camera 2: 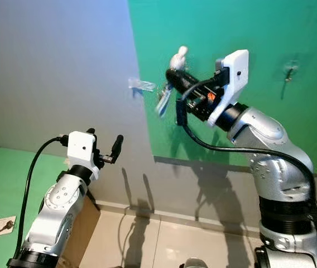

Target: Hang keys on a hook

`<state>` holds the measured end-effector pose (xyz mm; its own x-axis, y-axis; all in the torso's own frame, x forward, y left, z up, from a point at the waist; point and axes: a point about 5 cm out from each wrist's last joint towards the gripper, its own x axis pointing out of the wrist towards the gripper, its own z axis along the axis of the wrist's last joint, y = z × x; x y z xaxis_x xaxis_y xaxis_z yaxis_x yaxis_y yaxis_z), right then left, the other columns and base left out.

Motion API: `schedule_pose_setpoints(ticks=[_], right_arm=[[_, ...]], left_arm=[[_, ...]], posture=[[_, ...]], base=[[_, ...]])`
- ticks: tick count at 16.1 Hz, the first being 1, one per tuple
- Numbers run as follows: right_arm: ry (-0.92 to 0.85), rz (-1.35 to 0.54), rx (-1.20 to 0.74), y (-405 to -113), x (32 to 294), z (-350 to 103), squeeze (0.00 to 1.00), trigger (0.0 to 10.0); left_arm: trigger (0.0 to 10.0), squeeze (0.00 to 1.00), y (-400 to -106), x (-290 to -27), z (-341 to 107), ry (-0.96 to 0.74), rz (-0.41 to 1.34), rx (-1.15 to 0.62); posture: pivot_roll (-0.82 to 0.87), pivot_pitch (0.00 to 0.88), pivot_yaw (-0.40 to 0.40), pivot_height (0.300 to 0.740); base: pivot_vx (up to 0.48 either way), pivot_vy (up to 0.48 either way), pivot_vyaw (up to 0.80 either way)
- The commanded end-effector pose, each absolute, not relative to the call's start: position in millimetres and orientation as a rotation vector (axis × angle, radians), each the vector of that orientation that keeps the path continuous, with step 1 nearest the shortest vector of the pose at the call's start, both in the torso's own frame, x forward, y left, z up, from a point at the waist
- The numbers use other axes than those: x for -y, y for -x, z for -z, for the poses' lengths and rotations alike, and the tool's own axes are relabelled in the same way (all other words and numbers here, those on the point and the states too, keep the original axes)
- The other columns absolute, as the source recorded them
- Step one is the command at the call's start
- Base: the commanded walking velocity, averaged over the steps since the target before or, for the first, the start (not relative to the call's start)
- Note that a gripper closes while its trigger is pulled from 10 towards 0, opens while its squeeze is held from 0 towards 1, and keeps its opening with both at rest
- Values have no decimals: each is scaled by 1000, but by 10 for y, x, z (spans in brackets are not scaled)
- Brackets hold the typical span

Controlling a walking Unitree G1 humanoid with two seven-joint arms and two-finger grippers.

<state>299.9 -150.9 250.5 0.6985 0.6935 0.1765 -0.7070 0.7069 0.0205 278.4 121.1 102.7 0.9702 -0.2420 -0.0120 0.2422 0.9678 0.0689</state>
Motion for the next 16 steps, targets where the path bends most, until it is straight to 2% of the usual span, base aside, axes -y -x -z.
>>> schedule_pose_setpoints(ticks=[1,11,14,15,16], right_arm=[[-32,-769,185,-3024,1476,-2537,0,0],[100,-553,188,-3111,1527,-2390,0,0],[253,-491,226,-3111,1542,-2344,0,0],[353,-477,248,-3091,1518,-2295,0,0],[325,-484,239,-3086,1506,-2273,0,0]], left_arm=[[10000,1000,-2776,-1241,-1062,-85,230,12],[10000,1000,-2759,-1241,-1063,-104,227,21],[10000,1000,-2766,-1245,-1063,-110,223,23],[10000,1000,-2766,-1247,-1066,-114,221,26],[10000,1000,-2766,-1247,-1066,-116,220,27]], posture=[[-220,20,113,736],[-221,25,110,736],[-221,25,110,736],[-225,27,110,736],[-225,27,110,736]], base=[[0,0,0],[0,0,0],[0,0,0],[0,0,0],[0,0,0]])
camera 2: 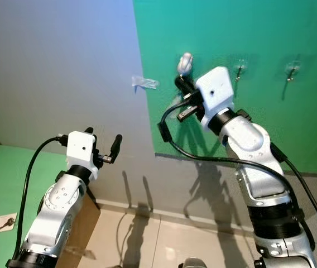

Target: Hang keys on a hook

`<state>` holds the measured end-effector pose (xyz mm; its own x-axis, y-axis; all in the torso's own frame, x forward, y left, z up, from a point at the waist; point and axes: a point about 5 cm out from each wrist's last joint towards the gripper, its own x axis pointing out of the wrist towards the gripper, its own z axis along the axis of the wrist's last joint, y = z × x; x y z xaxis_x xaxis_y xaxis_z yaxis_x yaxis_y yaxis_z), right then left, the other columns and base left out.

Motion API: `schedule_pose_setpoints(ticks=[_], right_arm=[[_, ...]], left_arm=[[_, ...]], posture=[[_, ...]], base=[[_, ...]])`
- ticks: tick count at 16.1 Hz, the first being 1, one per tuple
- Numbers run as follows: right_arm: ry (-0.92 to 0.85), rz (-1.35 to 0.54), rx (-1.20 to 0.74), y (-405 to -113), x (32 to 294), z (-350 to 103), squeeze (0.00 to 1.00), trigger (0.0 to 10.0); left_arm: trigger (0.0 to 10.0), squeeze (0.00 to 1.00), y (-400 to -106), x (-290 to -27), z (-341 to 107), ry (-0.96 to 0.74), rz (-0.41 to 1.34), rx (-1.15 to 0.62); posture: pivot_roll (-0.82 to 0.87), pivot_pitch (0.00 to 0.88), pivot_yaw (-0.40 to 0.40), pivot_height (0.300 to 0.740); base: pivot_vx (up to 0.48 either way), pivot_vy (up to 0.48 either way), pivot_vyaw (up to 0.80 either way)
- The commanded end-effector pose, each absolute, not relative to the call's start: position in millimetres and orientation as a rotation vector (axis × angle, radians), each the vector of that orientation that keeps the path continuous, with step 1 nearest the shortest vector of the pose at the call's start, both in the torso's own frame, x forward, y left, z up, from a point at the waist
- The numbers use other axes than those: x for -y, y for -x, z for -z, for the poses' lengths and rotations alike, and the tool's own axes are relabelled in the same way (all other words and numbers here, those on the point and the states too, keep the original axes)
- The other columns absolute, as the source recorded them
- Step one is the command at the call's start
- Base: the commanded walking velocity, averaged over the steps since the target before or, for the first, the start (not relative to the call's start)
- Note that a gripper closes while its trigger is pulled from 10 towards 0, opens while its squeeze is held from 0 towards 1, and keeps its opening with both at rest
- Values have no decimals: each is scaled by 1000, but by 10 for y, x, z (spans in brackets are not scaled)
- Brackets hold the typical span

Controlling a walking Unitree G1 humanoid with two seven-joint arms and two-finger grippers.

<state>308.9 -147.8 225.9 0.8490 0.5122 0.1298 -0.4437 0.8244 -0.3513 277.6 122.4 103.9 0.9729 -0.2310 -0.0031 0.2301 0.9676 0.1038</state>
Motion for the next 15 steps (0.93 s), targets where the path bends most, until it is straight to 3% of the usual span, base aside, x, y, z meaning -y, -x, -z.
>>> schedule_pose_setpoints(ticks=[1,3,6,8,9,11,15], right_arm=[[275,-484,231,-3087,1502,-2267,0,0],[264,-474,261,-3103,1527,-2331,0,0],[401,-507,341,-3102,1544,-2438,0,0],[280,-497,309,-3133,1599,-2447,0,0],[29,-478,262,-3166,1642,-2449,0,0],[-139,-505,238,-3163,1610,-2446,0,0],[-344,-648,161,-3085,1483,-2433,0,0]], left_arm=[[10000,1000,-2766,-1247,-1066,-116,220,27],[10000,1000,-2782,-1243,-1078,-121,223,32],[10000,1000,-2821,-1250,-1108,-133,227,45],[10000,1000,-2836,-1263,-1112,-128,221,46],[10000,1000,-2842,-1260,-1110,-127,220,47],[10000,1000,-2846,-1255,-1114,-127,223,49],[10000,1000,-2856,-1249,-1114,-127,228,48]], posture=[[-225,26,109,736],[-225,22,109,736],[-229,10,111,736],[-229,9,110,736],[-229,2,108,736],[-230,1,109,736],[-229,2,112,736]], base=[[0,0,0],[0,0,0],[0,0,0],[0,0,0],[0,0,0],[0,0,0],[0,0,0]])
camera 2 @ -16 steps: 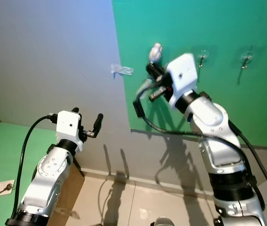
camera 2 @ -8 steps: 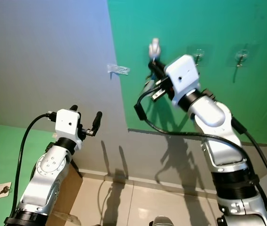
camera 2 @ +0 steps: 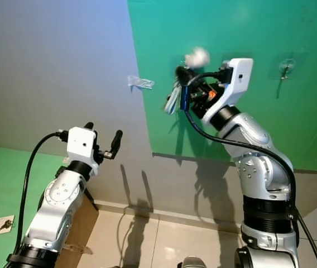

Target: Hang keys on a hook

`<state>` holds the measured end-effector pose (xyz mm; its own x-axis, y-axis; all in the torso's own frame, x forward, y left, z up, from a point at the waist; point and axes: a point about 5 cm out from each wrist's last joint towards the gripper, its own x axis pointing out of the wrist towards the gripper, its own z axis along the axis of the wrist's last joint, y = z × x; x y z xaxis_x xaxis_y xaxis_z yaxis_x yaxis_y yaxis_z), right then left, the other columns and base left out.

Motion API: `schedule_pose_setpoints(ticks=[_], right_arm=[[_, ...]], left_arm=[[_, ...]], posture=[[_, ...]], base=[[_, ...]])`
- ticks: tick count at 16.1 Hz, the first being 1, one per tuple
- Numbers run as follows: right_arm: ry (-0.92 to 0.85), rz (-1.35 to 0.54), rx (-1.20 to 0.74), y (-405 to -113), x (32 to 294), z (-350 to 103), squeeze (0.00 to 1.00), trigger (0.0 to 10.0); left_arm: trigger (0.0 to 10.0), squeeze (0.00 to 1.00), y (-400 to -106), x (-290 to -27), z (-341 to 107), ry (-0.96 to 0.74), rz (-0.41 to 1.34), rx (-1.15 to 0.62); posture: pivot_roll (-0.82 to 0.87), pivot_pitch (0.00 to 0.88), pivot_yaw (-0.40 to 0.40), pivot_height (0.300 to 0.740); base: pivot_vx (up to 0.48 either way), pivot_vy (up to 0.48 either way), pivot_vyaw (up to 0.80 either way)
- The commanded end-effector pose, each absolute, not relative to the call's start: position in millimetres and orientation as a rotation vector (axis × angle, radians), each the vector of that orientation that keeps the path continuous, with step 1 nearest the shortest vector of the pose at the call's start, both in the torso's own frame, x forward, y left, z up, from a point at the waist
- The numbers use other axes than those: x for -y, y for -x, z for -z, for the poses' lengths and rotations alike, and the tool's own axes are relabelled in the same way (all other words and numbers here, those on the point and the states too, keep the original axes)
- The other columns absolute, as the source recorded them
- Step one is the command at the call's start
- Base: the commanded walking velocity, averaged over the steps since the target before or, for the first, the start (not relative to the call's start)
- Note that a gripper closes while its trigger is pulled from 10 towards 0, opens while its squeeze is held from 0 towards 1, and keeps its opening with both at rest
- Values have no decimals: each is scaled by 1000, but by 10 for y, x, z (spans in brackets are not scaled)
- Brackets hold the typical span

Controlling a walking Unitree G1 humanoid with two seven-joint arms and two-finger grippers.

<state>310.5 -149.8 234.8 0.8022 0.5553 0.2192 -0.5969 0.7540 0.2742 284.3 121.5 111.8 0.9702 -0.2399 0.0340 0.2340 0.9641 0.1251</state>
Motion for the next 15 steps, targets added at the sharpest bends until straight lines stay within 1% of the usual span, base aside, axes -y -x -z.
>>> schedule_pose_setpoints(ticks=[1,4,6,11,15], right_arm=[[-353,-659,158,-3072,1478,-2447,0,0],[-368,-759,150,-2980,1457,-2574,0,0],[-405,-781,144,-2936,1450,-2626,0,0],[-416,-769,109,-2917,1479,-2614,0,0],[-480,-741,67,-2915,1535,-2564,0,0]], left_arm=[[10000,1000,-2858,-1249,-1114,-127,228,48],[10000,1000,-2862,-1258,-1122,-127,226,51],[10000,1000,-2862,-1272,-1129,-126,222,53],[10000,1000,-2854,-1261,-1118,-124,228,49],[10000,1000,-2834,-1253,-1105,-122,231,43]], posture=[[-229,2,112,736],[-230,15,113,736],[-231,20,113,736],[-234,23,116,736],[-231,24,113,736]], base=[[0,0,0],[0,0,0],[0,0,0],[0,0,0],[0,0,0]])
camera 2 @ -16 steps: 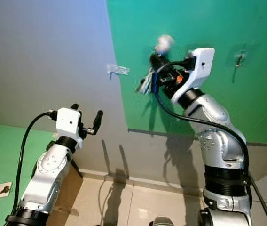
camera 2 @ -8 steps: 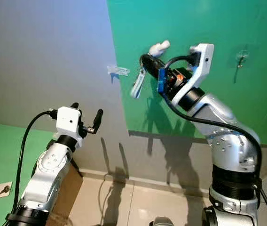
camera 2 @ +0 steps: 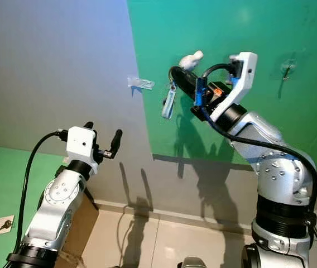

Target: Hang keys on a hook

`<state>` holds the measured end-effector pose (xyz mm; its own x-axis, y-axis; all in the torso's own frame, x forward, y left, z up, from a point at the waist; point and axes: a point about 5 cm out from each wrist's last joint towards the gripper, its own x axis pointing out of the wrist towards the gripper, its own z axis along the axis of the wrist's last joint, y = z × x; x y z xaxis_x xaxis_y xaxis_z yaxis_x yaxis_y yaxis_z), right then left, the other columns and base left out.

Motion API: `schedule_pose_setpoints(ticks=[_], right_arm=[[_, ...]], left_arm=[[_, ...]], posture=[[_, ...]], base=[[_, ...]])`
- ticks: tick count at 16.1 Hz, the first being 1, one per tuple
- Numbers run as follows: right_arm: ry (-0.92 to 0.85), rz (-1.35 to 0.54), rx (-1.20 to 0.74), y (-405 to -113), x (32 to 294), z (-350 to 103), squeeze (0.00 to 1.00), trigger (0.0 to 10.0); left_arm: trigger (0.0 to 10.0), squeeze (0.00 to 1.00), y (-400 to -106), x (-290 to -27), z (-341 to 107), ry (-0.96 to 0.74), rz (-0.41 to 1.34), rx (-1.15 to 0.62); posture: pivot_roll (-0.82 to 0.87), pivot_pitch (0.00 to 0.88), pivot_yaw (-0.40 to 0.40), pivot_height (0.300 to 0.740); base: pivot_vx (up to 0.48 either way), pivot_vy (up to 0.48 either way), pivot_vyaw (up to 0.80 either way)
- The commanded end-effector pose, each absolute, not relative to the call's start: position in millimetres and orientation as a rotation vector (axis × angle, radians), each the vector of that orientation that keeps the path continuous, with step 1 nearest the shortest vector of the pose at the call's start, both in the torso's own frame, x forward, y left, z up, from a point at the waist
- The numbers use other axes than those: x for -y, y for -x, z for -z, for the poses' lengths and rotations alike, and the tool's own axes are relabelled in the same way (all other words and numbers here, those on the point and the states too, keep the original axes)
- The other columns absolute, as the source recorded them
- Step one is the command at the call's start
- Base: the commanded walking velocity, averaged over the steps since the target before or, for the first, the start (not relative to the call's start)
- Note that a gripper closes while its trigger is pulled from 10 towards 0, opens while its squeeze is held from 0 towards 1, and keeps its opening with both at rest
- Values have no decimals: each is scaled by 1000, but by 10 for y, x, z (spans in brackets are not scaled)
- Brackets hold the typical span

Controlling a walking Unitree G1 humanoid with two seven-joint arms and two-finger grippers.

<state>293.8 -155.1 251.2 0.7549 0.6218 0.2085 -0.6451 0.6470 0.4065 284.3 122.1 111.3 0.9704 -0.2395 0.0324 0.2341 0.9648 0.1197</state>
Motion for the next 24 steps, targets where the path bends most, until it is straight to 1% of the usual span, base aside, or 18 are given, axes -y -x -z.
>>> schedule_pose_setpoints(ticks=[1,3,9,14,15,18,20,24], right_arm=[[-505,-723,55,-2907,1548,-2532,0,0],[-543,-685,14,-2869,1537,-2419,0,0],[-612,-596,-33,-2860,1539,-2276,0,0],[-632,-496,-37,-2918,1550,-2241,0,0],[-622,-485,-26,-2919,1548,-2246,0,0],[-386,-521,21,-2877,1462,-2254,0,0],[-314,-555,30,-2841,1408,-2237,0,0],[-286,-551,45,-2846,1410,-2194,0,0]], left_arm=[[10000,1000,-2826,-1249,-1101,-121,233,41],[10000,1000,-2824,-1247,-1098,-121,237,38],[10000,1000,-2828,-1246,-1097,-124,247,36],[10000,1000,-2829,-1241,-1099,-123,245,37],[10000,1000,-2827,-1241,-1100,-121,243,37],[10000,1000,-2822,-1240,-1098,-120,242,37],[10000,1000,-2823,-1239,-1095,-120,243,37],[10000,1000,-2825,-1236,-1094,-121,246,36]], posture=[[-232,26,113,736],[-234,28,115,736],[-241,33,126,736],[-237,33,121,736],[-237,33,120,736],[-238,33,120,736],[-237,32,119,736],[-238,29,121,736]], base=[[0,0,0],[0,0,0],[0,0,0],[0,0,0],[0,0,0],[0,0,0],[0,0,0],[0,0,0]])
